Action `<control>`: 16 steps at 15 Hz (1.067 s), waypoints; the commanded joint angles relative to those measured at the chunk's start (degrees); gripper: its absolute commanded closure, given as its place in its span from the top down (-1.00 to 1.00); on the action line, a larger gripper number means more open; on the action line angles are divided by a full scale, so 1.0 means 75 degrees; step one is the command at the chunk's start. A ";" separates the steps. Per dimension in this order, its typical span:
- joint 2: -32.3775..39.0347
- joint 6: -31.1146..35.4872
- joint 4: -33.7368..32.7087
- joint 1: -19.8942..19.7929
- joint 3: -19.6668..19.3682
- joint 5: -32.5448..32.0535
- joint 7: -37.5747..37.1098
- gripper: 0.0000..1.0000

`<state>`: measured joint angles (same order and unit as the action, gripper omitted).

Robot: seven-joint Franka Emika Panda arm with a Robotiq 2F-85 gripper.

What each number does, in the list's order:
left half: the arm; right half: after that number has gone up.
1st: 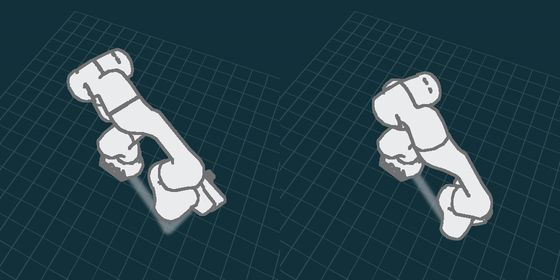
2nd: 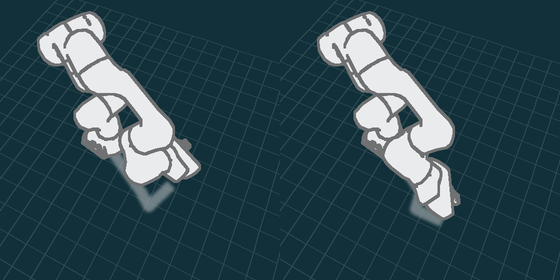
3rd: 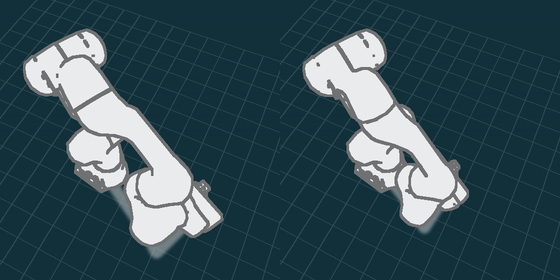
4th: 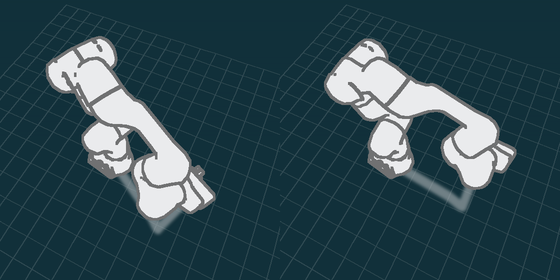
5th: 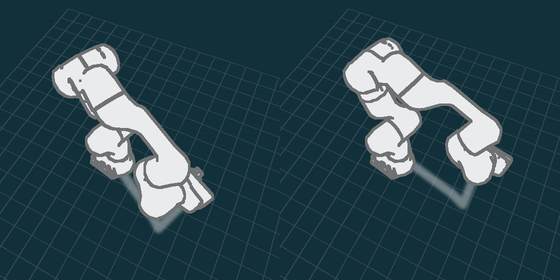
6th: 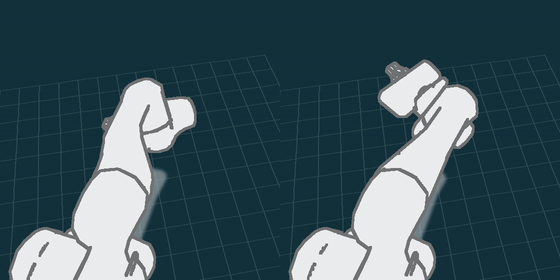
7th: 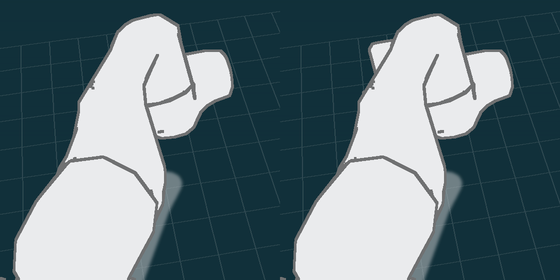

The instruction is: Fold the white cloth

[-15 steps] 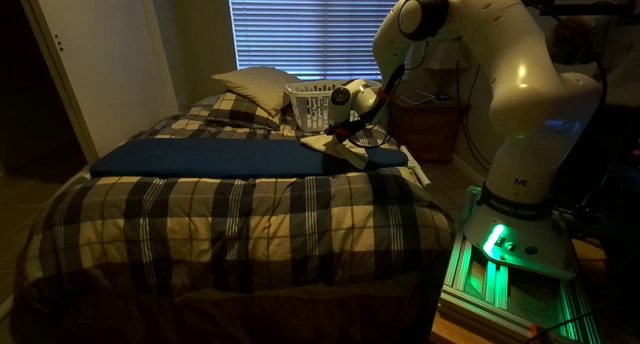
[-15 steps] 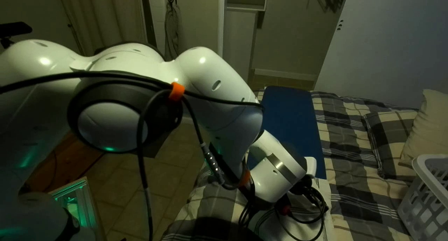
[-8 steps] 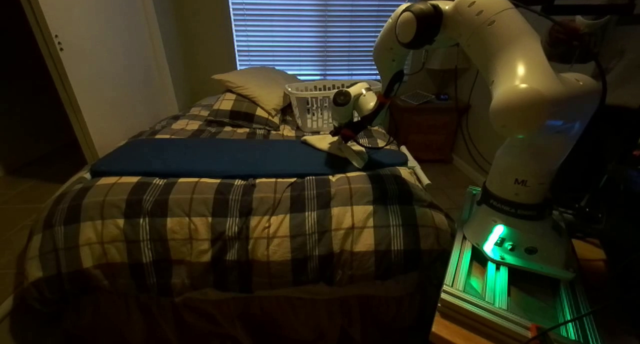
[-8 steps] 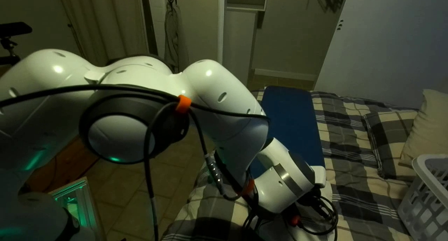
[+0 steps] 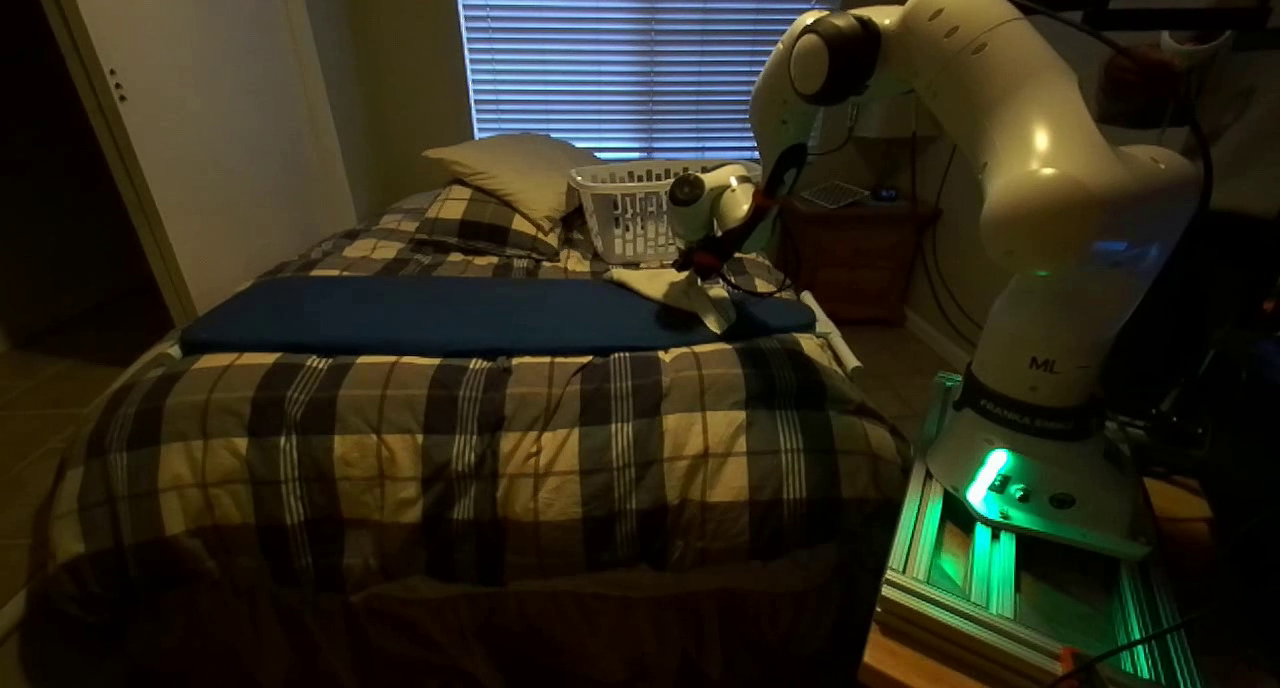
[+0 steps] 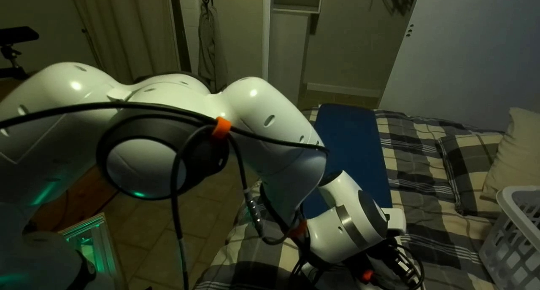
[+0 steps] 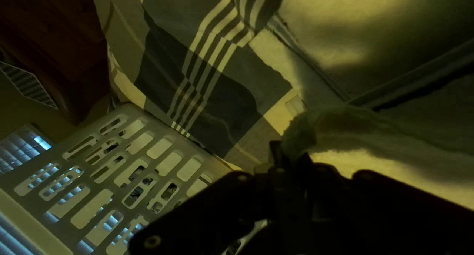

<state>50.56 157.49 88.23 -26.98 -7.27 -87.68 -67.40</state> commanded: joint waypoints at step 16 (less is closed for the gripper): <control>0.0110 -0.0102 -0.0095 0.0732 -0.1060 0.1713 0.2439 0.73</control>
<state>51.43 157.06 87.95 -22.74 -13.70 -77.02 -52.05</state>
